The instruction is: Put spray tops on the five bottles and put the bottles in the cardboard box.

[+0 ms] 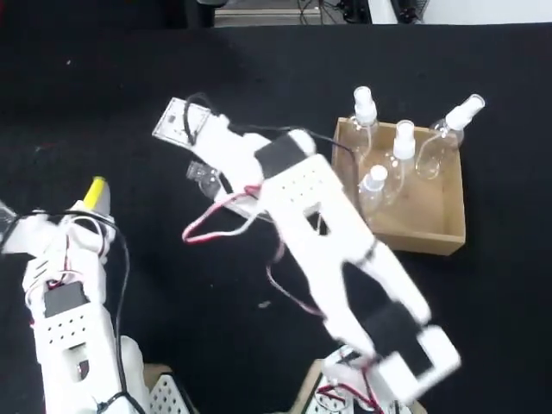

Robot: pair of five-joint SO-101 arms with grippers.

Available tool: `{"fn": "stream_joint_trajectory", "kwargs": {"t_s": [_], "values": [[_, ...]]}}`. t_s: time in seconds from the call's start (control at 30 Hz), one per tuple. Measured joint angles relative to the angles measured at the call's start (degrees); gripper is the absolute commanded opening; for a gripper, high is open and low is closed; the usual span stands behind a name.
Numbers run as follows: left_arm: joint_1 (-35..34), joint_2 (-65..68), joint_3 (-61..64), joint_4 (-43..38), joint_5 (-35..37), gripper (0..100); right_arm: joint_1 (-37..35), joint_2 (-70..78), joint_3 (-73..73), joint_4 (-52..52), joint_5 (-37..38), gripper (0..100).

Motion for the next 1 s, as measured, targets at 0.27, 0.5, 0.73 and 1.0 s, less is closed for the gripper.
{"fn": "stream_joint_trajectory", "kwargs": {"t_s": [0.27,0.5,0.73,1.0], "values": [[15.82,0.0,-4.75,8.09,-14.86,29,8.09,-17.49,0.0,12.92,-0.18,1.1],[36.57,0.0,-11.87,23.03,-25.85,29,21.89,-29.36,-0.09,19.52,-0.09,1.1],[55.91,0.0,-11.87,20.31,-26.37,29,38.24,-34.99,-0.09,21.19,5.54,1.1],[62.33,6.15,-11.16,13.36,-26.37,29,54.24,-39.21,-0.09,21.19,8.35,1.0]]}}
